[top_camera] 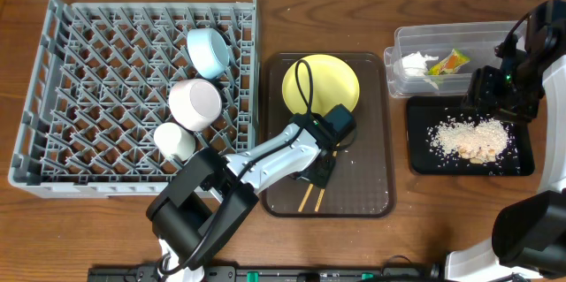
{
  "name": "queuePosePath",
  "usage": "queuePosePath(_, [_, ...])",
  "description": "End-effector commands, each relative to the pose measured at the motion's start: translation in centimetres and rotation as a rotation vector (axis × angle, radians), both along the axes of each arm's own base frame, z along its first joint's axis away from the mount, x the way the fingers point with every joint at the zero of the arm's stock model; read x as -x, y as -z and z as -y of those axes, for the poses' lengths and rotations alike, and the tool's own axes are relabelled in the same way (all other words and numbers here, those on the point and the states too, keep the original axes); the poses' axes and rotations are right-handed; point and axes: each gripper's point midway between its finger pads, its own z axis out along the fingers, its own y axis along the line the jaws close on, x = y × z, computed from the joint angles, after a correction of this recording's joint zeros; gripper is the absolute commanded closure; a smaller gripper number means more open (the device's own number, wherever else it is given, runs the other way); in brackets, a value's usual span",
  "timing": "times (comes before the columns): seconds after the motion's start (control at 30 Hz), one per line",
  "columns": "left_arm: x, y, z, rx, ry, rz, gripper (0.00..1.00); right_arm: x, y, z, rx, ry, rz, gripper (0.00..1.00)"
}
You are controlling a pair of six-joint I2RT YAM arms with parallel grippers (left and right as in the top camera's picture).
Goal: Sort waste into correct bins and load items into the dishwasher rack
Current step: 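Grasp one wooden chopstick on the brown tray with the left gripper, then carry the chopstick left and stand it in the dish rack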
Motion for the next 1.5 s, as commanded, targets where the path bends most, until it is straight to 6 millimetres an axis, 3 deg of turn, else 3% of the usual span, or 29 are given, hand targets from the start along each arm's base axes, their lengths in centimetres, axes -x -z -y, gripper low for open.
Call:
queuePosePath(0.0, [1.0, 1.2, -1.3, -0.046, -0.002, -0.031, 0.58, 0.2, -0.8, -0.1, 0.0, -0.011, 0.029, 0.34])
queuePosePath(0.23, [1.9, 1.0, -0.8, -0.028, 0.009, -0.064, 0.92, 0.2, -0.8, -0.1, 0.0, -0.011, 0.028, 0.34])
queuePosePath(0.37, [2.2, -0.3, -1.2, -0.036, 0.014, -0.068, 0.94, 0.2, -0.8, -0.1, 0.001, -0.012, 0.029, 0.34])
queuePosePath(0.47, [2.1, -2.7, -1.1, -0.009, 0.053, -0.041, 0.94, 0.2, -0.8, -0.1, 0.001, -0.018, 0.03, 0.34])
queuePosePath(0.73, [2.5, -11.7, -2.3, 0.116, 0.151, 0.119, 0.94, 0.2, -0.8, -0.1, 0.001, -0.018, 0.03, 0.34])
queuePosePath(0.87, [0.2, -15.6, -5.1, 0.103, 0.08, 0.303, 0.94, 0.2, -0.8, -0.1, 0.001, -0.019, 0.03, 0.34])
queuePosePath(1.0, [-4.0, -18.5, -9.5, 0.055, -0.085, 0.485, 0.93, 0.2, -0.8, -0.1, 0.001, -0.019, 0.03, 0.34])
queuePosePath(1.1, [-6.1, -18.6, -11.5, 0.062, -0.181, 0.508, 0.93, 0.2, -0.8, -0.1, 0.001, -0.019, 0.03, 0.34])
queuePosePath(1.2, [-7.7, -17.4, -12.5, 0.099, -0.25, 0.471, 0.93, 0.2, -0.8, -0.1, 0.001, -0.018, 0.031, 0.34])
queuePosePath(1.47, [-10.2, -11.3, -14.4, 0.044, -0.338, 0.322, 0.93, 0.1, -0.8, -0.1, 0.001, -0.018, 0.032, 0.34])
